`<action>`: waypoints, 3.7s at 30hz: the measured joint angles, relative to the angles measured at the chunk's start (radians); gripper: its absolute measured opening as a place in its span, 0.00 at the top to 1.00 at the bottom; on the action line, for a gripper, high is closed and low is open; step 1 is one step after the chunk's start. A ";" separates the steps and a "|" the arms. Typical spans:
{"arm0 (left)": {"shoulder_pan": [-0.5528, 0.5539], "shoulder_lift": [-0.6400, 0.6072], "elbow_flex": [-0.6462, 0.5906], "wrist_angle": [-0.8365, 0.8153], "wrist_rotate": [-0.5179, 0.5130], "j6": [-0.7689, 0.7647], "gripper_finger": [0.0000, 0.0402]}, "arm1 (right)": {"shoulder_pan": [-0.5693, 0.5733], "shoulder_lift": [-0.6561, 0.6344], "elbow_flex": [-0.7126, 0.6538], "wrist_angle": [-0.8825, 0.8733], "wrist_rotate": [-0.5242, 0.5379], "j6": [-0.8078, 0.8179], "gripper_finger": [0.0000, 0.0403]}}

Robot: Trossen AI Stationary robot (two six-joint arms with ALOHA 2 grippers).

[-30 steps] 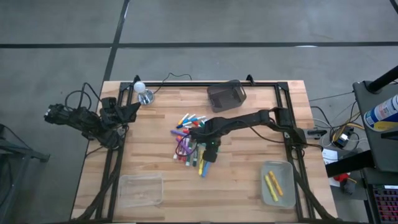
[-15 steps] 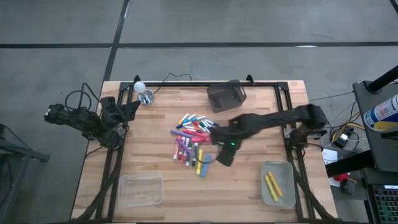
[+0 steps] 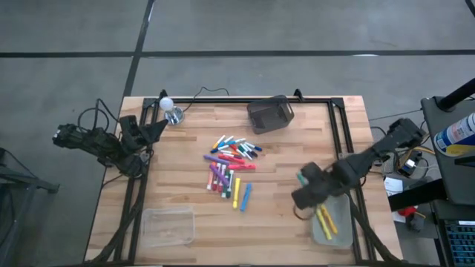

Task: Pick & Place Markers
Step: Put the light blue highlighter pen into the gray bin, then put the pink highlighter pen into the gray bin

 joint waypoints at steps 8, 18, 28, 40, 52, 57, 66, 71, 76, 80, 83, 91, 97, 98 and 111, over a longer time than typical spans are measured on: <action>0.000 0.000 0.000 0.000 0.006 -0.003 0.88 | 0.212 -0.020 -0.160 0.108 -0.145 0.277 0.84; 0.000 0.000 0.000 0.000 -0.007 -0.003 0.88 | 0.284 -0.020 -0.343 0.347 -0.233 0.414 0.84; 0.000 0.000 0.000 0.000 -0.018 -0.028 0.88 | 0.283 -0.021 -0.372 0.371 -0.306 0.437 0.72; 0.000 0.000 0.000 0.001 -0.019 -0.030 0.88 | 0.255 -0.022 -0.250 0.317 -0.216 0.314 0.55; 0.000 0.000 0.000 0.009 -0.027 -0.030 0.88 | 0.009 -0.014 -0.112 0.271 0.027 -0.232 0.63; 0.000 0.000 0.000 0.008 -0.027 -0.030 0.88 | -0.170 -0.014 -0.088 0.352 0.104 -0.509 0.66; 0.000 0.000 0.000 0.008 -0.027 -0.030 0.88 | -0.461 -0.002 -0.107 0.708 0.066 -1.059 0.70; 0.000 0.000 0.000 0.008 -0.026 -0.030 0.88 | -0.565 0.041 -0.108 0.789 -0.030 -1.173 0.71; 0.000 -0.001 0.000 0.010 -0.026 -0.030 0.88 | -0.610 0.131 -0.079 0.807 -0.124 -1.277 0.73; 0.000 -0.001 0.000 0.010 -0.026 -0.030 0.88 | -0.635 0.234 -0.018 0.809 -0.167 -1.360 0.75; 0.000 -0.001 0.000 0.011 -0.026 -0.030 0.88 | -0.645 0.324 0.040 0.807 -0.178 -1.409 0.76; 0.000 -0.002 0.000 0.014 -0.023 -0.066 0.88 | -0.652 0.560 0.281 0.548 -0.180 -1.476 0.78; 0.000 -0.002 0.000 0.014 -0.022 -0.070 0.88 | -0.653 0.693 0.401 0.402 -0.195 -1.631 0.71; 0.000 -0.002 0.000 0.014 -0.022 -0.070 0.88 | -0.656 0.709 0.413 0.393 -0.199 -1.644 0.69; 0.000 -0.002 0.000 0.014 -0.015 -0.068 0.88 | -0.676 0.793 0.432 0.364 -0.169 -1.709 0.60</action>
